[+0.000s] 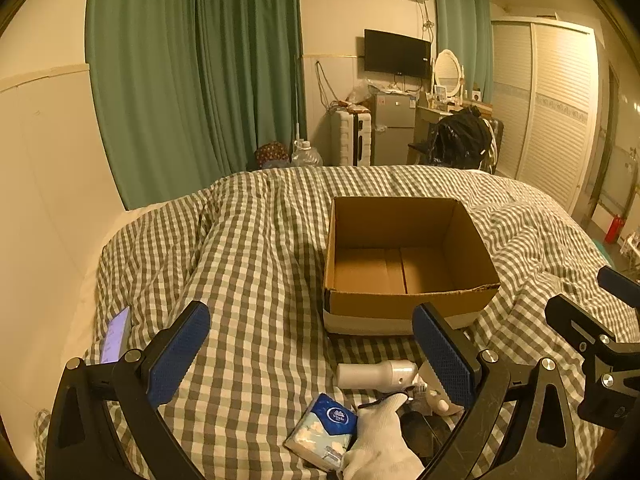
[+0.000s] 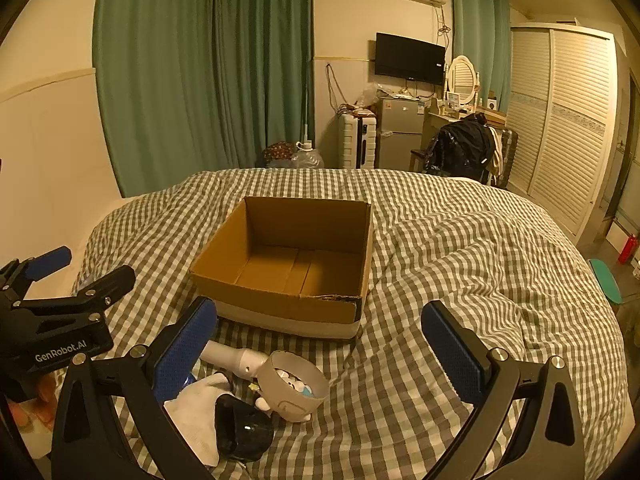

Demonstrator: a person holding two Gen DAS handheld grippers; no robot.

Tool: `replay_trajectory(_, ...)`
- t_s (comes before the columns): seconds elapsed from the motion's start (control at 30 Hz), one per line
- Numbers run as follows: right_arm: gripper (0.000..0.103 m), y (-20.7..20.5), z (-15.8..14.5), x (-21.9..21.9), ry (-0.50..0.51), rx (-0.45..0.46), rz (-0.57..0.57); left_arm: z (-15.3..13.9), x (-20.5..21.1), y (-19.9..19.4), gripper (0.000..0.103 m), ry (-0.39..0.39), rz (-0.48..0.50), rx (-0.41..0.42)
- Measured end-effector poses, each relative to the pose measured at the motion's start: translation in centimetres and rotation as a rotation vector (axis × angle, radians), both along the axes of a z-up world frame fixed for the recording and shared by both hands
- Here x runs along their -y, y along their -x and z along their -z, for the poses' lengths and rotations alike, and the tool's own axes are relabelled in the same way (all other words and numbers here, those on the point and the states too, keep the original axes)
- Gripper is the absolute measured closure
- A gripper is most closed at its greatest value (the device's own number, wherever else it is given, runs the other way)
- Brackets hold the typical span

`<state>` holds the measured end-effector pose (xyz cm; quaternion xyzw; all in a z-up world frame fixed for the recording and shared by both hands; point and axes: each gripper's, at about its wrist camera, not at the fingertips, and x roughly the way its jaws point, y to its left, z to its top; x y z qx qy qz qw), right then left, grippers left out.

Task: Organize objects
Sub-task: 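Move left tool toward the blue tissue pack while right tool approaches the white tape roll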

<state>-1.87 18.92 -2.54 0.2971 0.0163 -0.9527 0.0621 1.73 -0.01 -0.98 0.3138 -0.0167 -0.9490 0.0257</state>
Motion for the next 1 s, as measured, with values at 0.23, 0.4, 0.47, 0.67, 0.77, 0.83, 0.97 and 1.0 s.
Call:
replay_trajectory(0.23, 0.0, -0.2, 0.7, -0.1, 0.007, 0.013, -0.022, 0.8, -0.3, -0.1, 0.0, -0.003, 0.008, 0.013)
replay_trajectory(0.4, 0.0, 0.0, 1.1, -0.1, -0.001, 0.035, -0.014, 1.2, 0.3, -0.6, 0.0, -0.004, -0.004, 0.019)
replay_trajectory(0.47, 0.0, -0.2, 1.0, 0.0, -0.002, 0.035, -0.015, 1.4, 0.7, -0.7, 0.0, -0.01, -0.009, 0.023)
replay_trajectory(0.67, 0.0, -0.6, 0.9, 0.5, -0.003, 0.033, -0.02, 1.5, 1.6, -1.3, 0.0, -0.007, -0.02, 0.02)
replay_trajectory(0.77, 0.0, -0.8, 1.0, 0.8, -0.008, 0.031, -0.025, 1.6, 1.9, -1.3, 0.0, -0.012, -0.023, 0.022)
replay_trajectory(0.83, 0.0, -0.8, 1.1, 0.8, -0.009, 0.031, -0.027, 1.7, 1.9, -1.2, 0.0, -0.013, -0.024, 0.021)
replay_trajectory(0.97, 0.0, -0.5, 1.7, 0.7, -0.011, 0.039, -0.032, 2.0, 1.9, -0.9, 0.0, -0.01, -0.026, 0.032)
replay_trajectory(1.0, 0.0, -0.4, 1.9, 0.7, -0.01, 0.042, -0.033, 2.1, 1.8, -0.8, 0.0, -0.01, -0.024, 0.035)
